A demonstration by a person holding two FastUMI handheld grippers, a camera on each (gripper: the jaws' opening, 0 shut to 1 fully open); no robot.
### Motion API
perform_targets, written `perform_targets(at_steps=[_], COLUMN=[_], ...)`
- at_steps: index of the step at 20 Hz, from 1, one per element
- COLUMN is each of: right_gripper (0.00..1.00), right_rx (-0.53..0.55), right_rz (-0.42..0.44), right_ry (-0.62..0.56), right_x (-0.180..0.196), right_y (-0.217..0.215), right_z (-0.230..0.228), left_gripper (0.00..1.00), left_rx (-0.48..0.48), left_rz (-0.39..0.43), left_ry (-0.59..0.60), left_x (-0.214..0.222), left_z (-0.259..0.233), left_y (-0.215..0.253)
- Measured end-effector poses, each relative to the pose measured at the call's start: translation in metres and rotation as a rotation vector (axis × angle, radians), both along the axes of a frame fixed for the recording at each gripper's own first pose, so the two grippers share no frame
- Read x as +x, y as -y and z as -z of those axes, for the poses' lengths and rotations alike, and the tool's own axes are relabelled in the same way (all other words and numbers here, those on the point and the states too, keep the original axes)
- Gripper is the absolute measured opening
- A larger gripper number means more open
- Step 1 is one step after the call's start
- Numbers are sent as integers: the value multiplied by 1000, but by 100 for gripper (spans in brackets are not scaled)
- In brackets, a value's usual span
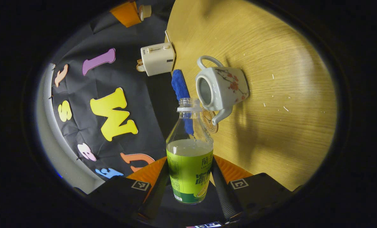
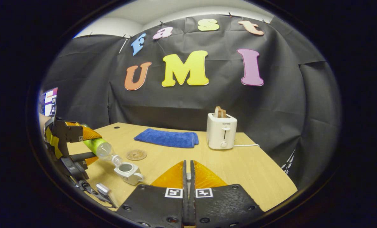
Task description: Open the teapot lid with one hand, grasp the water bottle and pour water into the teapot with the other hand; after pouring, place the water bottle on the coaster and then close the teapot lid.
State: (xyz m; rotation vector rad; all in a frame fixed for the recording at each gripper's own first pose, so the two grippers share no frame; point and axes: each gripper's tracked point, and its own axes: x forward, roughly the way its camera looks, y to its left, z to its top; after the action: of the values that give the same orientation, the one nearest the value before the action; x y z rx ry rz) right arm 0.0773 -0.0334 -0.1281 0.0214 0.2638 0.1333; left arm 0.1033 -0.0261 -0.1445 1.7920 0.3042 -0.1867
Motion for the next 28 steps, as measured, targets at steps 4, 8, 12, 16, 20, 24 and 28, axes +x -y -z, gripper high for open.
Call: perform_targets(at_steps=[4, 8, 12, 16, 20, 24, 28], right_gripper=[0, 0, 0, 0, 0, 0, 0], right_rx=[-4, -3, 2, 3, 2, 0, -4], right_rz=[1, 1, 4, 7, 7, 4, 3], right_ry=[3, 0, -4, -9, -10, -13, -16], right_x=[-1, -1, 1, 1, 1, 1, 0], right_y=[3, 4, 7, 10, 10, 9, 10], right_z=[-2, -1, 0, 1, 2, 2, 3], left_gripper=[77, 77, 76, 77, 77, 76, 77], left_rx=[101, 174, 203, 220, 232, 275, 343], left_rz=[9, 17, 8, 12, 11, 13, 38], left_ry=[12, 14, 6, 9, 10, 15, 29], left_x=[3, 4, 8, 8, 9, 10, 8], left_z=[-11, -15, -19, -19, -22, -25, -29], left_y=[4, 1, -1, 0, 1, 4, 14])
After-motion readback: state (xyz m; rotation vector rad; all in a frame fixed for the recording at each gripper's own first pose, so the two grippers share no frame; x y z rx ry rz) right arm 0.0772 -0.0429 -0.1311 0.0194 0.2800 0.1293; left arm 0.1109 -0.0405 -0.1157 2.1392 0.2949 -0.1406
